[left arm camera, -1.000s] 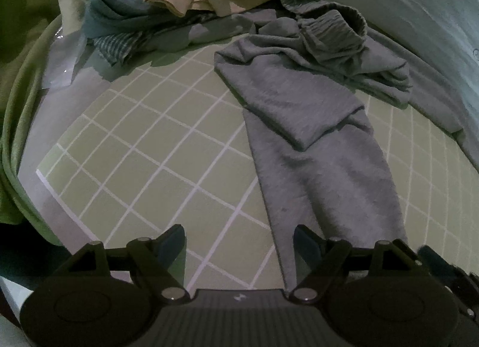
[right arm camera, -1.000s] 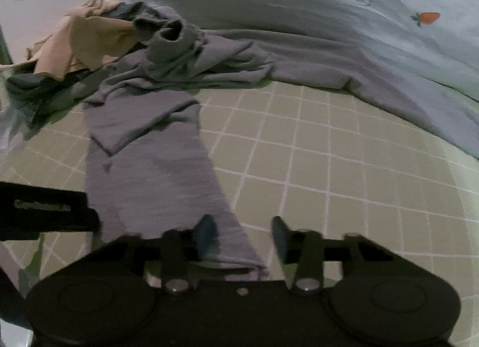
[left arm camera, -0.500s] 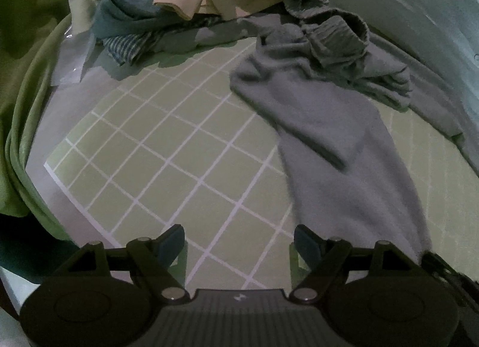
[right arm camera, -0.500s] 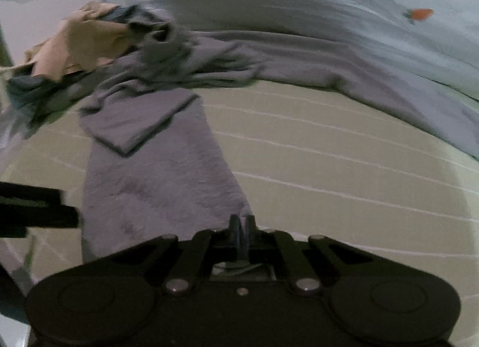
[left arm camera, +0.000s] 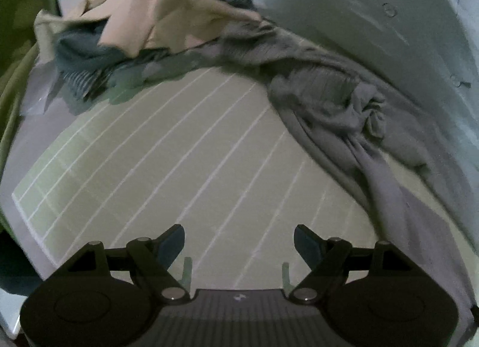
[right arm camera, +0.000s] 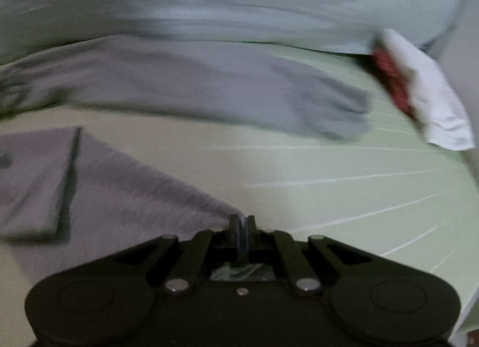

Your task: Fold clothes

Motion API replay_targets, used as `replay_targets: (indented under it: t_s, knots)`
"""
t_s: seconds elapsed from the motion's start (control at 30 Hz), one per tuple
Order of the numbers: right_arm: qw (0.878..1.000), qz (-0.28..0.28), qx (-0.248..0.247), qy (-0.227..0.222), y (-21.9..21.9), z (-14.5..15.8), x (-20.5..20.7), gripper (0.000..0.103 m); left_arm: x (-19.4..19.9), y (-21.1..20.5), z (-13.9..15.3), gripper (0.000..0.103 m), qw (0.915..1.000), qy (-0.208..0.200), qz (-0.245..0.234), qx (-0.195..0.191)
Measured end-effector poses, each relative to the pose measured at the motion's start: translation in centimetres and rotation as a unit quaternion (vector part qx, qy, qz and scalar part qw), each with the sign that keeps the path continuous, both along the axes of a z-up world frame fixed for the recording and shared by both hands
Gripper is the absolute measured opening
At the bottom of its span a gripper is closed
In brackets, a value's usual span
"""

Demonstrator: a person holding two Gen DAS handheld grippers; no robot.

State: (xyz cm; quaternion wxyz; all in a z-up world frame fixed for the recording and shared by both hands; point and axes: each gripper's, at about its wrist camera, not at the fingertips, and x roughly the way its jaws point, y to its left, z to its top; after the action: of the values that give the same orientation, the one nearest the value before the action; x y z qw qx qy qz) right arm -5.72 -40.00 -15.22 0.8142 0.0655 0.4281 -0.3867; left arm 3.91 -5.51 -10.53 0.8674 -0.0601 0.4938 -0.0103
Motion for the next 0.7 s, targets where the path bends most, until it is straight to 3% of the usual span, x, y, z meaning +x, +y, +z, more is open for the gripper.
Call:
replay_targets:
  t_s: [0.13,0.23,0.27,0.33,0.53,0.63,0.7]
  knots:
    - [0.997,-0.047,-0.04,0.035,-7.0,-0.6,-0.3,0.004,1.3,-2.5,1.1,0.081,0.9999,-0.009,-0.006,-0.011]
    - [0.996,-0.084,-0.017,0.026,-10.8,0.5,-1.0,0.007,2.8,-4.4,1.6,0.081,0.9995,-0.02,-0.011,-0.023]
    - [0.995,-0.095,-0.007,0.018,-11.7,0.9,-1.3,0.011,3.4,-5.0,1.8,0.081,0.9993,-0.023,-0.011,-0.027]
    - [0.995,-0.102,0.01,-0.007,-12.4,1.8,-1.8,0.03,5.0,-6.0,1.7,0.081,0.9991,-0.028,-0.011,-0.032]
    - [0.983,-0.148,0.081,-0.075,-13.1,3.0,-2.3,0.061,9.9,-8.3,1.6,0.082,0.9989,-0.023,-0.011,-0.039]
    - [0.974,-0.167,0.129,-0.088,-13.7,2.0,-1.9,0.072,11.6,-9.2,1.3,0.082,0.9989,-0.022,-0.022,-0.035]
    - [0.972,-0.172,0.141,-0.079,-13.7,1.2,-1.5,0.073,12.5,-9.4,1.0,0.082,0.9989,-0.02,-0.027,-0.034]
